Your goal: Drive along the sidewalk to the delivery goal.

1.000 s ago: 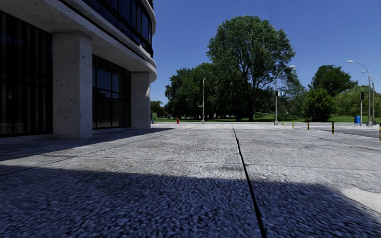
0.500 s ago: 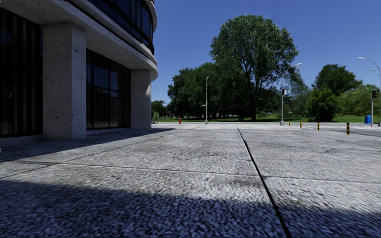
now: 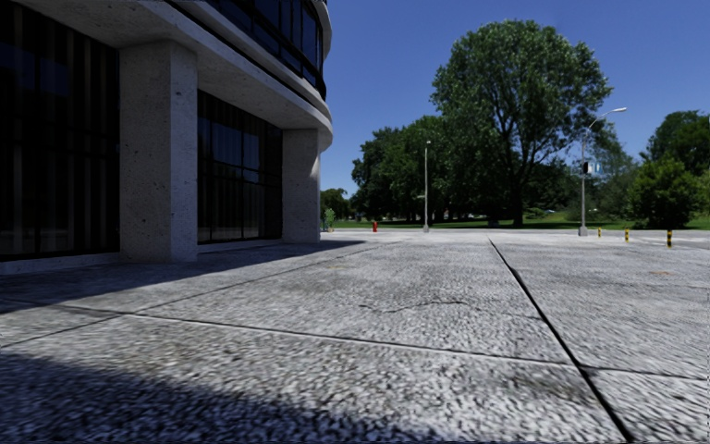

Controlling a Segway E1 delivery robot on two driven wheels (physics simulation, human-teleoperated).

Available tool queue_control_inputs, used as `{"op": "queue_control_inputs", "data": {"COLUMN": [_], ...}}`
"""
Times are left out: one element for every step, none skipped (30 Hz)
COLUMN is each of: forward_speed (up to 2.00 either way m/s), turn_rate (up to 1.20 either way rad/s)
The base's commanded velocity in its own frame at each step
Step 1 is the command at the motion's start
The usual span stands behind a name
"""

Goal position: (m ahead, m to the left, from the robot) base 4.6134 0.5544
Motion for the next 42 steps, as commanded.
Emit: {"op": "queue_control_inputs", "data": {"forward_speed": [1.15,1.19,1.25,1.26,1.26,1.27,1.27,1.27,1.27,1.27,1.28,1.28,1.28,1.28,1.28,1.28,1.28,1.29,1.29,1.29,1.29,1.29,1.29,1.29,1.29,1.29,1.29,1.29,1.29,1.29,1.29,1.29,1.29,1.29,1.29,1.29,1.29,1.29,1.29,1.29,1.29,1.29], "turn_rate": [0.36,0.36,0.36,0.36,0.36,0.36,0.36,0.36,0.36,0.33,0.33,0.32,0.32,0.32,0.32,0.32,0.32,0.32,0.32,0.32,0.32,0.32,0.32,0.32,0.32,0.32,0.32,0.23,0.14,0.04,0.0,0.0,0.0,0.0,0.0,0.0,0.0,0.0,0.0,0.0,0.0,0.0]}}
